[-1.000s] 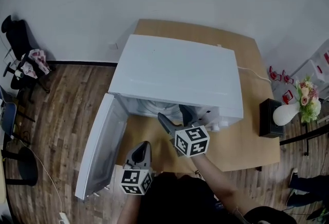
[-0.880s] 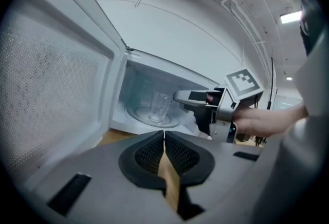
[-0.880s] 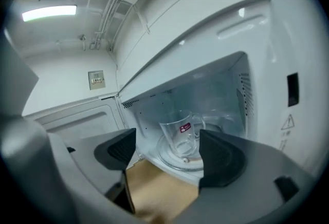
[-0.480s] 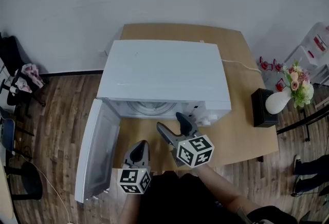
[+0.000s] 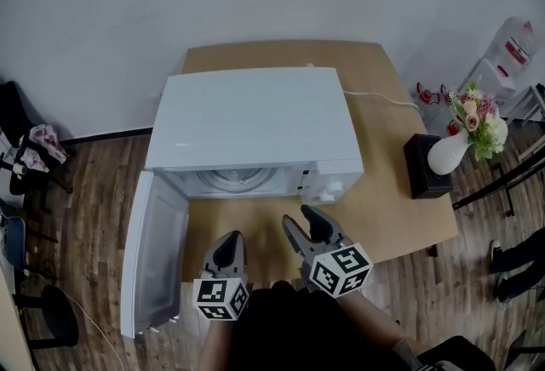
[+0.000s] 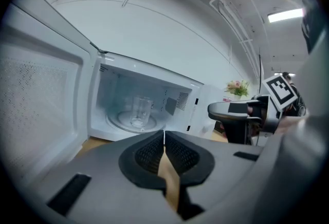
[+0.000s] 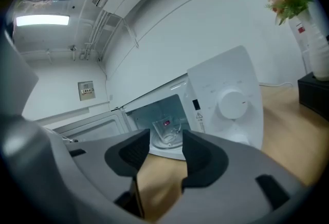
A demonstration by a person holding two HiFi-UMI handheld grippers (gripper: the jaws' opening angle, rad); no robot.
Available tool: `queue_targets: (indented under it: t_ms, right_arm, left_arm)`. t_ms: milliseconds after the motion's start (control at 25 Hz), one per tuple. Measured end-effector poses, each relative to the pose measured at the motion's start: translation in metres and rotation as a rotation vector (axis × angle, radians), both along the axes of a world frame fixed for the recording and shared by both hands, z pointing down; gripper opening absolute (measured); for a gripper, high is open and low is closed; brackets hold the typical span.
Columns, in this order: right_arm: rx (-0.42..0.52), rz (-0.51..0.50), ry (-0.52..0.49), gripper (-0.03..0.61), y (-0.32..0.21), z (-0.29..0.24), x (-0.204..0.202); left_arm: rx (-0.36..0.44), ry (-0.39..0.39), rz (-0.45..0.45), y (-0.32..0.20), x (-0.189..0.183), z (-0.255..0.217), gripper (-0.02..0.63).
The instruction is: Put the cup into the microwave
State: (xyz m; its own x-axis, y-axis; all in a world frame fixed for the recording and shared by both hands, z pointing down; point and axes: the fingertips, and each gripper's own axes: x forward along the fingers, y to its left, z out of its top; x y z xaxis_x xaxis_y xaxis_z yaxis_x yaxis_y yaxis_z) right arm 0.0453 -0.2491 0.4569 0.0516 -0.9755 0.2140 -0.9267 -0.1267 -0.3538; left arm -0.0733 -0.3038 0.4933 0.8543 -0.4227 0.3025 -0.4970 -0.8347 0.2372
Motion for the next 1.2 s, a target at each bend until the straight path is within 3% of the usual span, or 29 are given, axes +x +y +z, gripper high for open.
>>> queue_targets:
  t_ms: [320, 480, 760, 1200]
  right_arm:
    - [-0.028, 0.094, 0.081, 0.03, 0.054, 0.001, 0.037]
    - [-0.033, 0.122, 0.121, -0.002, 0.074, -0.003, 0.057]
    - [-0.021, 0.11, 0.164, -0.008, 0.094, -0.008, 0.066]
    - [-0.092, 0.089, 0.19, -0.008, 0.114, 0.002, 0.065]
  left_arm:
    - [-0.002, 0.007, 0.049, 0.022, 0.022, -0.006, 0.006]
    - [0.002, 0.018, 0.069, 0.03, 0.032, -0.014, 0.006]
    - [-0.002, 0.037, 0.1, 0.046, 0.043, -0.021, 0.006]
    - [-0.02, 0.038, 0.107, 0.071, 0.037, -0.016, 0.006]
